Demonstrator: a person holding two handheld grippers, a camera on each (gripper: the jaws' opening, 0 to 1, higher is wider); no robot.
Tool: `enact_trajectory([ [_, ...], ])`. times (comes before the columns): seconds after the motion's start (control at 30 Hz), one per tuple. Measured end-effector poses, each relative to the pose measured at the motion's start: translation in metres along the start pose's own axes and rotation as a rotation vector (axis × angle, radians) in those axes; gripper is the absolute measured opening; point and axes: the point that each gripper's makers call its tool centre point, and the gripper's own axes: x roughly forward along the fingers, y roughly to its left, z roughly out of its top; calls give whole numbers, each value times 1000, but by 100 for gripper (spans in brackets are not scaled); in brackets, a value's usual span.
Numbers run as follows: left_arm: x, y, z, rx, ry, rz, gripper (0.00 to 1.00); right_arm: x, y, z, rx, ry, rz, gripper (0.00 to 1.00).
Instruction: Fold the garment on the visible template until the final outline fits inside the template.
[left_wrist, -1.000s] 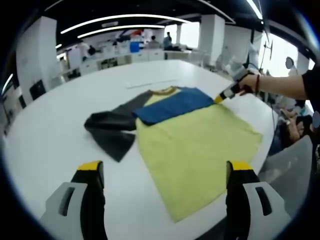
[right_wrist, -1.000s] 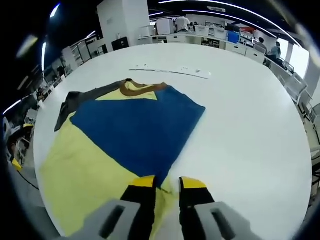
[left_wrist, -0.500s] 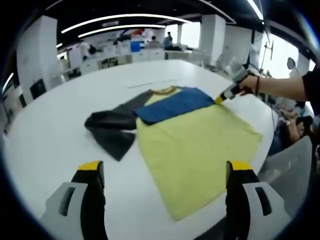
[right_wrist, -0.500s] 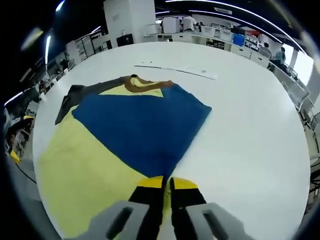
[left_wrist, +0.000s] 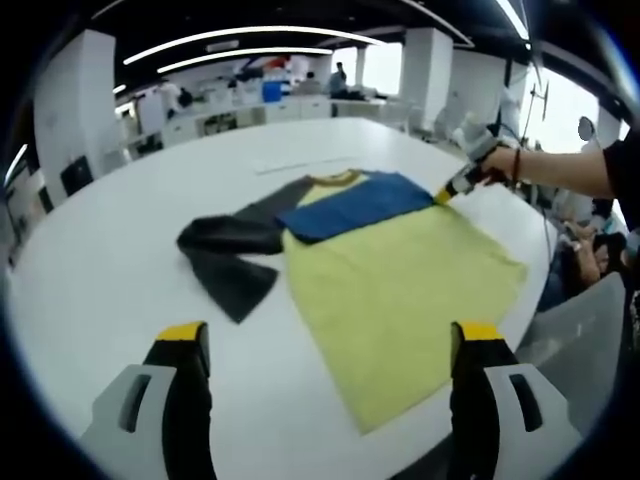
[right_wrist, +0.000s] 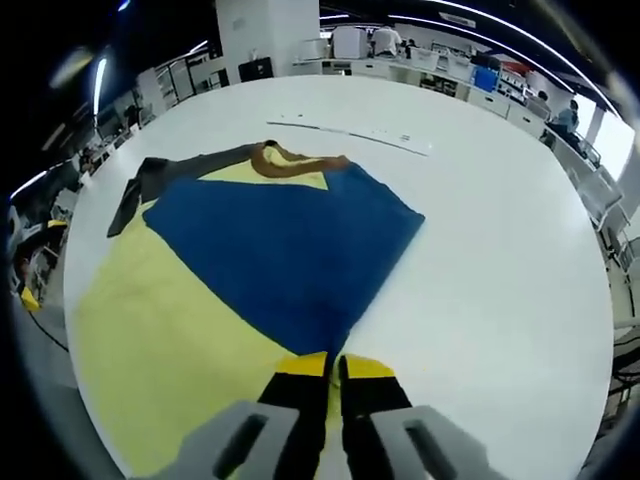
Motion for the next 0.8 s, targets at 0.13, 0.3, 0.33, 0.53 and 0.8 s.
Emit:
enact_trajectory([
  [0.13, 1, 1, -1, -5, 3, 1, 96, -2, -8, -3, -1, 3, -1, 0],
  [0.3, 1, 3, 1, -28, -13, 2, 95, -4, -16, -6, -2, 14, -7, 0],
  [0.33, 1, 3, 1, -29, -14, 1, 95, -4, -17, -7, -2, 16, -7, 0],
  [0.53, 0, 6, 0, -25, -11, 14, 93, -6, -25, -10, 1, 27, -1, 0],
  [0.8, 2, 8, -5, -30, 7, 16, 92, -10, -37, -14, -28, 50, -32, 0],
])
